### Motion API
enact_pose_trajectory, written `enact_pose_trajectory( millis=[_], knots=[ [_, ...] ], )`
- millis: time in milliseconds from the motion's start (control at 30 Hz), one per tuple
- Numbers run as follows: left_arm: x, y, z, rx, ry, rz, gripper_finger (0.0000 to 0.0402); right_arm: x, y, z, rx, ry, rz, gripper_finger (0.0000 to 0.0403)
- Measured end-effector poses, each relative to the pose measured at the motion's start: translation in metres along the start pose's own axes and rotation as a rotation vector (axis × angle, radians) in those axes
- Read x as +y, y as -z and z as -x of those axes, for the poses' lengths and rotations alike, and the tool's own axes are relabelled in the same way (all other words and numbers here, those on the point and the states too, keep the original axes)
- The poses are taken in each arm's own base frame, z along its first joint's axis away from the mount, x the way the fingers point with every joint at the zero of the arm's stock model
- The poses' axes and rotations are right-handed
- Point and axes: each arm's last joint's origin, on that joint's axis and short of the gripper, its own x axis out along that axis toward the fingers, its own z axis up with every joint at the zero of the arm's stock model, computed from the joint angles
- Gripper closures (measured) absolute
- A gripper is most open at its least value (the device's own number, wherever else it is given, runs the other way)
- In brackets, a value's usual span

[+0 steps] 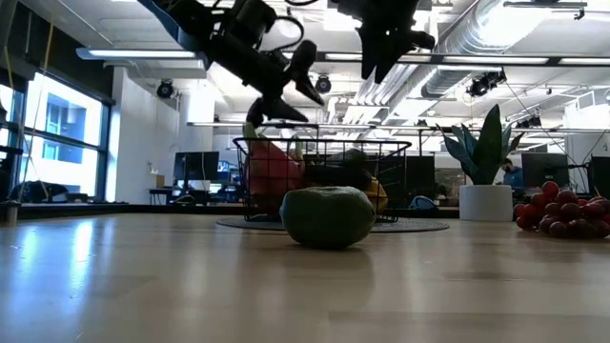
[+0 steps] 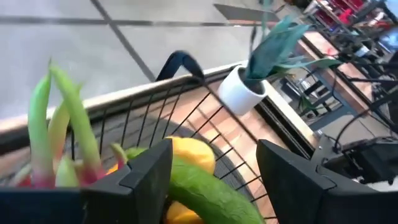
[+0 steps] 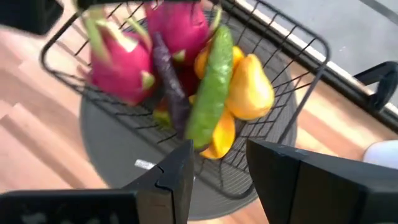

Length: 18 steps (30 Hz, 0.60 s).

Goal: Build produce basket
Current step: Put the green lime into the black wire basket

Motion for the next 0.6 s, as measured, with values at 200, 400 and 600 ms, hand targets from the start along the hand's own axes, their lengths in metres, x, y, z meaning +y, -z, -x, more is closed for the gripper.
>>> enact_pose_trajectory(
  millis=[200,400,600],
  knots=[
    [-0.008,-0.014,0.019,-0.021,0.022,-0.100,0.0179,0.013,0.010,0.006,0.017,-0.043,-0.040,0.0274],
    [-0.012,-0.027,0.060,0.009,-0.005,-0.235,0.0179,0.024,0.020,0.012,0.076,-0.120,-0.103,0.0274],
    [-0.017,-0.031,0.106,0.068,-0.016,-0.335,0.0179,0.038,0.032,0.019,0.143,-0.194,-0.133,0.0274]
  ],
)
